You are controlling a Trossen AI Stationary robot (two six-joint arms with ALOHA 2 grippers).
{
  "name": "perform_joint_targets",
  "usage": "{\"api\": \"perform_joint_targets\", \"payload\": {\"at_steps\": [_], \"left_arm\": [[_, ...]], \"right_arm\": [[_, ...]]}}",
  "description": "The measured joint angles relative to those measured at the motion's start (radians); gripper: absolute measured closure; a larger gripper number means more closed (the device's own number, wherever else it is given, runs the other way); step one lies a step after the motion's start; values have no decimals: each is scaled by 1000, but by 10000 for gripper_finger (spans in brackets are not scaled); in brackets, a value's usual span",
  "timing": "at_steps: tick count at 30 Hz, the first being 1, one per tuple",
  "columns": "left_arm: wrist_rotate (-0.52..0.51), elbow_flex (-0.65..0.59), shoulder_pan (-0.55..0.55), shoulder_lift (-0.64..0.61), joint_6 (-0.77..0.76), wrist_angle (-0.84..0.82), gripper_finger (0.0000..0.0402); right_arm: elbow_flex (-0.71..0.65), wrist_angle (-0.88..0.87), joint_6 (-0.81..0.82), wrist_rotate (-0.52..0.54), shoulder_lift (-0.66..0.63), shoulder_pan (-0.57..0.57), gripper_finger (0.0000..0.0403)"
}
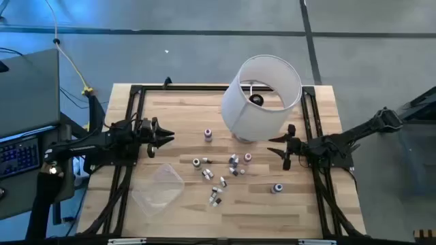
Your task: Pick & Place food coloring
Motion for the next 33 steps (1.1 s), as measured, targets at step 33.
{"api": "perform_joint_targets", "payload": {"at_steps": [33], "left_arm": [[0, 0, 0, 54, 0, 0, 291]], "right_arm": [[0, 0, 0, 0, 0, 0, 243]]}}
